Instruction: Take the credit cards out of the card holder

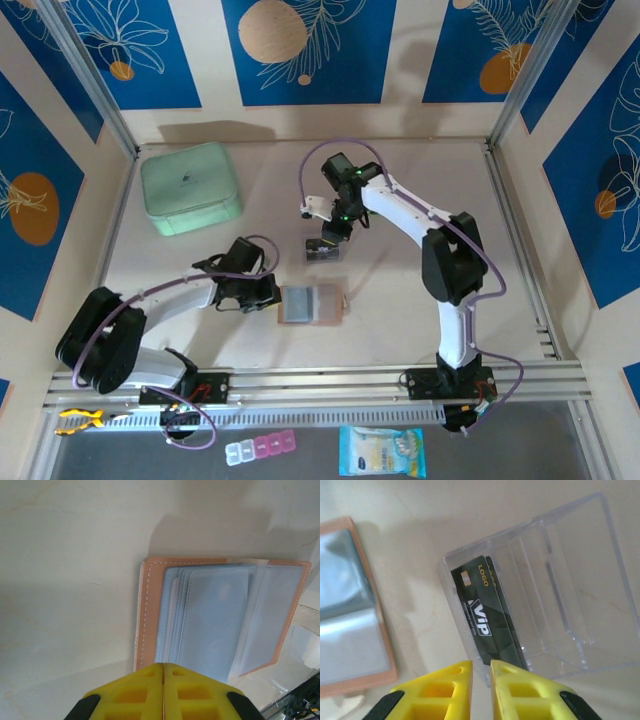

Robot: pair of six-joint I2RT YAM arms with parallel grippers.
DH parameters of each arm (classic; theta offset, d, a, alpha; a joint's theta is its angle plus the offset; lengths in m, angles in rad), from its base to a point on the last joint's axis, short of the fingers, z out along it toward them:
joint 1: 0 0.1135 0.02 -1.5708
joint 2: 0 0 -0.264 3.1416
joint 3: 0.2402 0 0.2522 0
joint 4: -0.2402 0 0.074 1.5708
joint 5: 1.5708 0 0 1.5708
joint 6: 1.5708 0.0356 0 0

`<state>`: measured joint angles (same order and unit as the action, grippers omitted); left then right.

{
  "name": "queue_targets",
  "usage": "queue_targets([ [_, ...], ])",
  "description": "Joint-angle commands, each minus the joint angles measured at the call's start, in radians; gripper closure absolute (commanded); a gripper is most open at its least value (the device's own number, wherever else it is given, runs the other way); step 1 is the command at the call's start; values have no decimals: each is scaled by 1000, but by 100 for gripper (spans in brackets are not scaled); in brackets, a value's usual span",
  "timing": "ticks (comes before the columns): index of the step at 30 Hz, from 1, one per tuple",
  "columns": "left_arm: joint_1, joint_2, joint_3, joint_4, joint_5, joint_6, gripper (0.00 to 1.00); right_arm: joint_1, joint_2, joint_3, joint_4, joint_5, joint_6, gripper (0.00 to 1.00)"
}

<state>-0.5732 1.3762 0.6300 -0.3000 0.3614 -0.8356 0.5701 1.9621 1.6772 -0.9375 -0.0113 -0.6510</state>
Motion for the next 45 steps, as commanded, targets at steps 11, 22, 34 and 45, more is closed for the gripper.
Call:
queue_targets([
  [11,0,81,4,63,55,5,95,-16,-174,-216,269,-59,847,82],
  [22,-2,80,-16,74,51,-2,95,-32,-15,-130,342,-65,1103,89],
  [34,-2,66,-37,79,48,-7,95,-21,62,-131,362,-67,1115,92],
  [45,-2,58,-31,70,47,-4,96,-5,52,-184,347,-42,1109,92],
])
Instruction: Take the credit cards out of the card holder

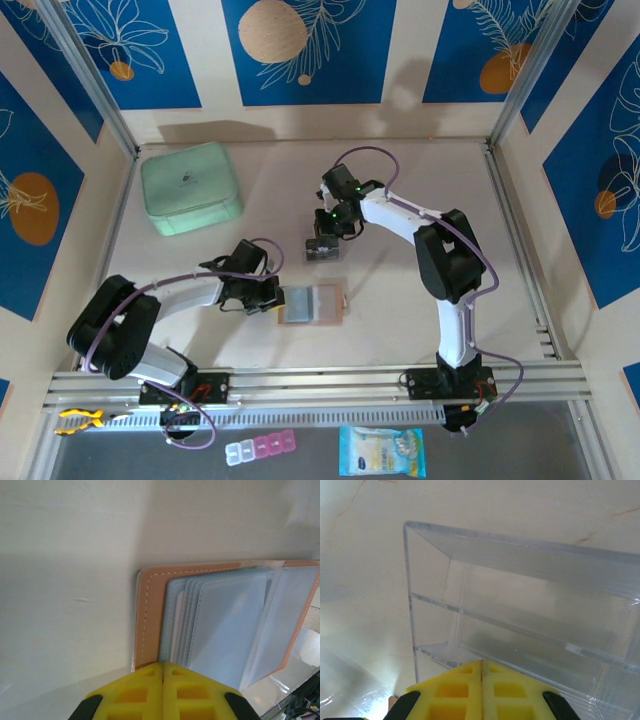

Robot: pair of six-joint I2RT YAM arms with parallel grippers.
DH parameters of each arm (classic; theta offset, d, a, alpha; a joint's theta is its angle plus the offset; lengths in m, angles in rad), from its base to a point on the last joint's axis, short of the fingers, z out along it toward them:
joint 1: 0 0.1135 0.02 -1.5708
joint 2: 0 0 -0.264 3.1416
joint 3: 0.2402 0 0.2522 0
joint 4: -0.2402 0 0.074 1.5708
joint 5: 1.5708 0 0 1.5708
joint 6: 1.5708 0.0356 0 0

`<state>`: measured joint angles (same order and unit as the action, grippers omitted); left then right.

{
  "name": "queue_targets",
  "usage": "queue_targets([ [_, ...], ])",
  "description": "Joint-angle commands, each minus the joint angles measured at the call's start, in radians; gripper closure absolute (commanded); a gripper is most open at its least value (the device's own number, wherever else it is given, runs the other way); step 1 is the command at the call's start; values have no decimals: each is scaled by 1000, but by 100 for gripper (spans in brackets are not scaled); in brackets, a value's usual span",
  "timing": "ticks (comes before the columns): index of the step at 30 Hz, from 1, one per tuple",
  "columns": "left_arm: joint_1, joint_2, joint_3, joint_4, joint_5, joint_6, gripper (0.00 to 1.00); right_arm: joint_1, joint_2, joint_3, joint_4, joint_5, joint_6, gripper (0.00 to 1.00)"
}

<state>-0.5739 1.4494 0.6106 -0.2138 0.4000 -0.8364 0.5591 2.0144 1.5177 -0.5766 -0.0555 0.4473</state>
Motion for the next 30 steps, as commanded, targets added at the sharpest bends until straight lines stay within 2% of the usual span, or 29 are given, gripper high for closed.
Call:
queue_targets([
  [1,-1,-18,-12,-18,8,-4,96,6,-3,-27,-12,-3,10,92],
  [7,0,-26,-15,-20,5,-7,96,13,-6,11,-65,4,-7,92],
  [15,-1,-14,-3,-20,12,0,96,23,-85,11,-67,46,17,89],
  [30,-1,-53,13,-63,-9,3,98,137,-240,-135,-75,-65,210,83],
])
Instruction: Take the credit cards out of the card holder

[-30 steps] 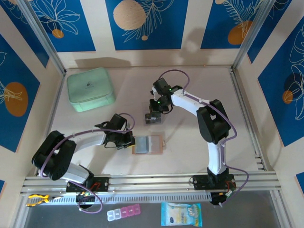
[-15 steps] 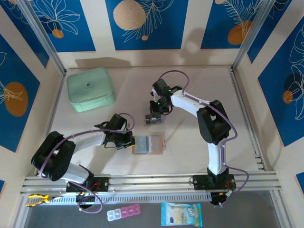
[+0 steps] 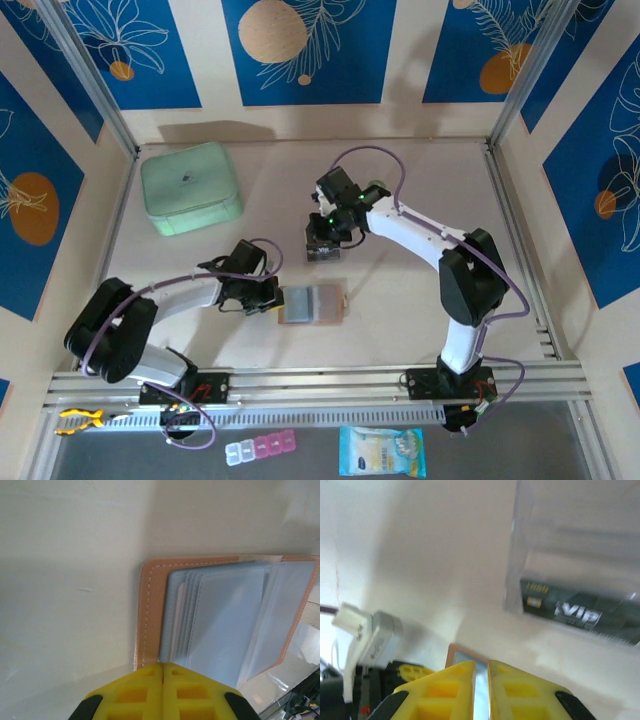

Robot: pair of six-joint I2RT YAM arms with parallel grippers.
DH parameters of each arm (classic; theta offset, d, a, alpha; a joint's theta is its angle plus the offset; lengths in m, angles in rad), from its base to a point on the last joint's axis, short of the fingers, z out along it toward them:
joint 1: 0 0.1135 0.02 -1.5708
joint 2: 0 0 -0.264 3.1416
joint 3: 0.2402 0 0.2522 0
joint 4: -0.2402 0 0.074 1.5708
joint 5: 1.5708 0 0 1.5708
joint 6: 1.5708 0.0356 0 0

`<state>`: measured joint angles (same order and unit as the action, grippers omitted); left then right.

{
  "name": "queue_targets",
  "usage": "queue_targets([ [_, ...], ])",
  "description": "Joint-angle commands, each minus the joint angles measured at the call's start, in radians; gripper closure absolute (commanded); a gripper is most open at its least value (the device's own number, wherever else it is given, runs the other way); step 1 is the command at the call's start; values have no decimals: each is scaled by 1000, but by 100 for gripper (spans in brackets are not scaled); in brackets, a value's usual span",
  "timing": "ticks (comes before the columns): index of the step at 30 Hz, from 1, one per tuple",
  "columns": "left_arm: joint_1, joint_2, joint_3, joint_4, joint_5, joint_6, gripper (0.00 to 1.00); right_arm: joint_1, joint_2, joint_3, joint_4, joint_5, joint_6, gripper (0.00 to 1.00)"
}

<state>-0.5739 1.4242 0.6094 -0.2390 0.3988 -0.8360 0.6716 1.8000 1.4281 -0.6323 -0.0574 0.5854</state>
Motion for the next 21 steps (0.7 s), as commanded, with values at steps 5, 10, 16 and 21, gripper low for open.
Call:
queue_targets([
  [5,-2,-23,13,-46,-7,5,98,80,-38,-141,45,-117,153,78],
  [10,-3,7,3,-42,-8,10,98,129,-26,-208,116,-153,220,75],
  [16,-4,34,-2,-40,-18,22,98,176,-1,-243,158,-168,257,68],
  [21,-3,33,-2,-53,-37,29,99,199,28,-256,190,-187,274,69],
])
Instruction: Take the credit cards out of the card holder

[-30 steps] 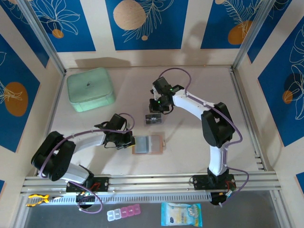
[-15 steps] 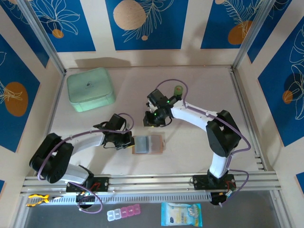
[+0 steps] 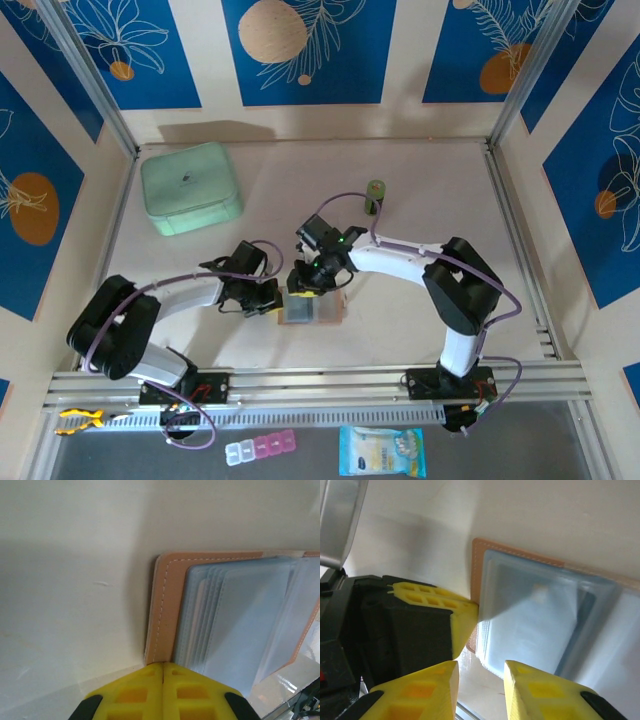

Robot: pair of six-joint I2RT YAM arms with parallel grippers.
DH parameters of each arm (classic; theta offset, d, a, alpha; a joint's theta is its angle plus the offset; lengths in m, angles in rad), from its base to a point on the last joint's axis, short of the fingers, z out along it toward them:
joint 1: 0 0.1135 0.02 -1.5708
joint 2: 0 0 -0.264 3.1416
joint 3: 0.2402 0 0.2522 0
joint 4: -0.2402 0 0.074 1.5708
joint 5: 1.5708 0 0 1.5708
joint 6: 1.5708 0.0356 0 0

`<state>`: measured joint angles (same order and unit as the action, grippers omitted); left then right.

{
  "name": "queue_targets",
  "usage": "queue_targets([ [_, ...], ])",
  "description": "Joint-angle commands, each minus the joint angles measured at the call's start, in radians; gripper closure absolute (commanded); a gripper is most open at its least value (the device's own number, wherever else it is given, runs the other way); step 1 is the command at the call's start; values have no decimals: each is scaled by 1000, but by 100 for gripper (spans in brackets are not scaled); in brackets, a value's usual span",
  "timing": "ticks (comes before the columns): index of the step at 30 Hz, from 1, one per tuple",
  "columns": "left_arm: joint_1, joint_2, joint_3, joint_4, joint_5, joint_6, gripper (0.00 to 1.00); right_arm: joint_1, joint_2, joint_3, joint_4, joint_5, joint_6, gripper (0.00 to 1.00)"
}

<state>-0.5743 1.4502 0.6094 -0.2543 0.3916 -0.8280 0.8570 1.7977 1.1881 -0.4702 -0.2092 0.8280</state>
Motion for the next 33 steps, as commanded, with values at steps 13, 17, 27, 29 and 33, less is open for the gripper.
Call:
queue_targets([
  [13,-3,6,4,-55,-33,31,99,39,71,-55,38,9,54,69],
  [17,-2,9,6,-56,-33,33,99,37,68,-60,12,39,47,69],
  [27,-3,18,18,-71,-42,40,99,13,12,-118,5,60,39,69],
  [29,-3,20,22,-71,-40,41,99,10,1,-129,7,59,38,69],
  [33,-2,18,32,-78,-41,45,99,-2,-7,-142,10,53,36,69],
])
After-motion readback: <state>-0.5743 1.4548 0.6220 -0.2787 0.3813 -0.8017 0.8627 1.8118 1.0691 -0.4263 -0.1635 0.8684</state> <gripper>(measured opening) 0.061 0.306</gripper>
